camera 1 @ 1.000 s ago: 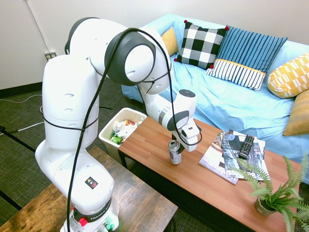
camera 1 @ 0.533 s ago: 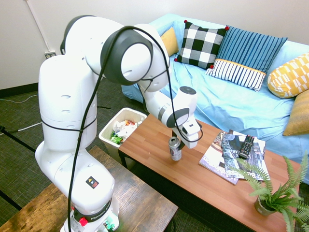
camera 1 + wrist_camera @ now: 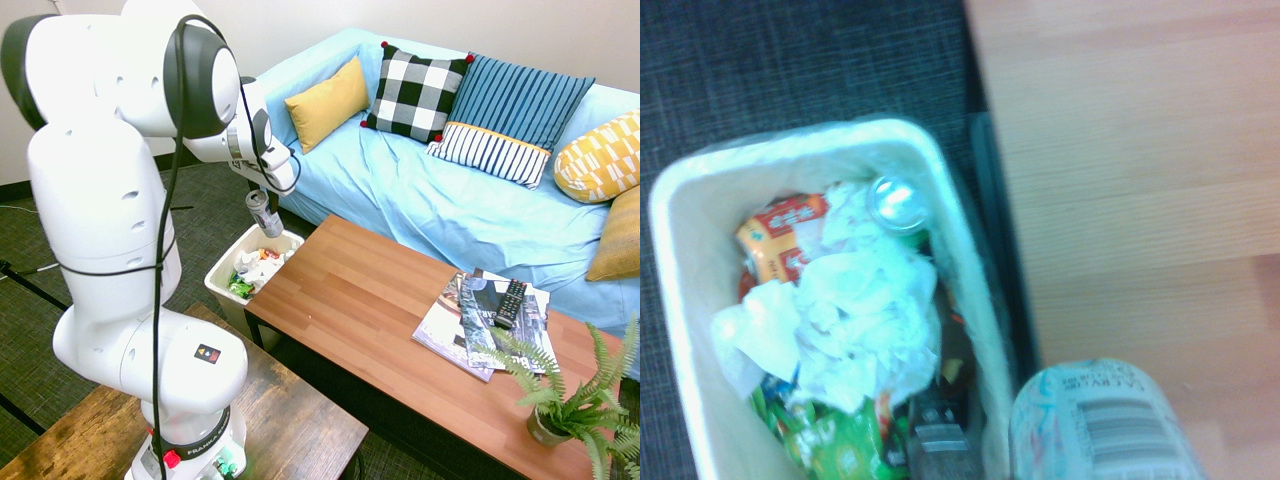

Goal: Throw the can in the trash bin

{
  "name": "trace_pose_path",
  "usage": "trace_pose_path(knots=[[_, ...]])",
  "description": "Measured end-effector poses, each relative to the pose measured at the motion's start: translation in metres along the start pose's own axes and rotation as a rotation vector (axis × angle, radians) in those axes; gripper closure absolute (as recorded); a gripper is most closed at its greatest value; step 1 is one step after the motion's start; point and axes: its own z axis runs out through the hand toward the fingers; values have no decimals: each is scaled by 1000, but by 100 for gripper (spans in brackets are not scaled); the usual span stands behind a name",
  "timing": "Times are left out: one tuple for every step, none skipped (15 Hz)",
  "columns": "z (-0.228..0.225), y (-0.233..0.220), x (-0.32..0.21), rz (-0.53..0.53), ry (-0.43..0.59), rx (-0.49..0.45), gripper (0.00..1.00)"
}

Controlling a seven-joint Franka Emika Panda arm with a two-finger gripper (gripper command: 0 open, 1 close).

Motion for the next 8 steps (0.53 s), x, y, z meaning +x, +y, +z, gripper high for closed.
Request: trace_pose_path(knots=[[18, -18, -14, -18, -12, -11, 100], [35, -34, -27, -34, -23, -21, 100], [52, -47, -39, -47, -32, -29, 100], [67, -58, -49, -57, -38, -38, 100], [81, -66, -57, -64, -40, -45, 100], [95, -73, -62, -68, -40, -54, 0], [109, -79, -64, -69, -40, -63, 0], [120, -84, -64, -68, -40, -70, 0]])
